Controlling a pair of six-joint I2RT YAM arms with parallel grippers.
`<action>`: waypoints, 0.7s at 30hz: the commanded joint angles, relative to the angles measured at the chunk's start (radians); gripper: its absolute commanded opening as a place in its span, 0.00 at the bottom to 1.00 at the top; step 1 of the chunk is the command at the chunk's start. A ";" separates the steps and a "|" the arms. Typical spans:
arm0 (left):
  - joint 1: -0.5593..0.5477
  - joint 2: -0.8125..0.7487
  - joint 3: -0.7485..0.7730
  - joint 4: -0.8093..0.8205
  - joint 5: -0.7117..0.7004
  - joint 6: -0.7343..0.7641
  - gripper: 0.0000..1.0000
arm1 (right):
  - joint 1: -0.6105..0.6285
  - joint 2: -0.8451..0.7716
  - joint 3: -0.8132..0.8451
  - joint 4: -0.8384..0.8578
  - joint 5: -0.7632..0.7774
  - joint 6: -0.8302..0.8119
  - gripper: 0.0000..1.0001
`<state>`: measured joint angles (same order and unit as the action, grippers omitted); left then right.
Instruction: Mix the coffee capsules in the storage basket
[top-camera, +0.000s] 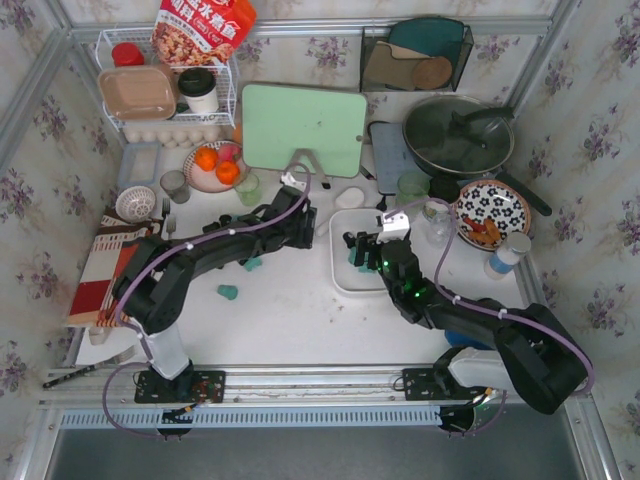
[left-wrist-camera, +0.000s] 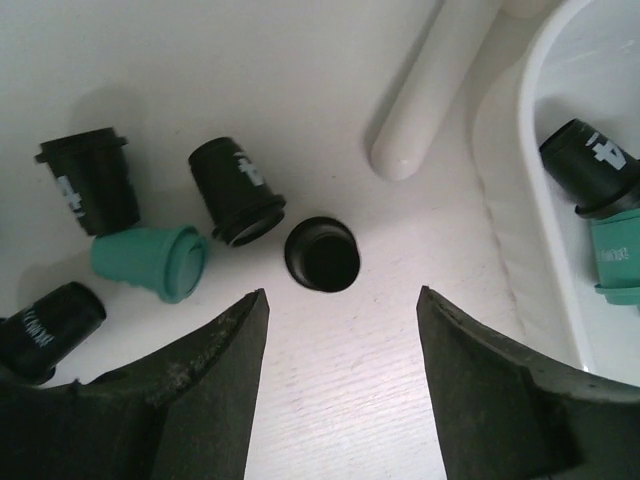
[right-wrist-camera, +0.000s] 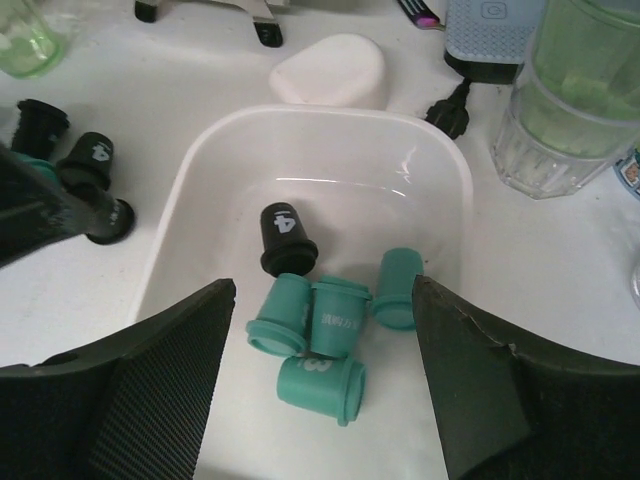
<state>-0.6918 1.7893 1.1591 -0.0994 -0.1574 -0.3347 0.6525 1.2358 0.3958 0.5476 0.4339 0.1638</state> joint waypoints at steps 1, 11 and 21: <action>-0.018 0.047 0.064 -0.060 -0.009 0.007 0.64 | 0.001 -0.022 0.000 0.029 -0.030 0.029 0.78; -0.026 0.163 0.191 -0.186 -0.092 0.012 0.47 | 0.001 -0.078 -0.012 0.014 -0.060 0.054 0.77; -0.038 0.209 0.235 -0.192 -0.128 0.042 0.43 | 0.001 -0.079 -0.010 0.009 -0.086 0.063 0.76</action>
<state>-0.7269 1.9816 1.3777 -0.2810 -0.2523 -0.3145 0.6525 1.1572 0.3832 0.5430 0.3603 0.2226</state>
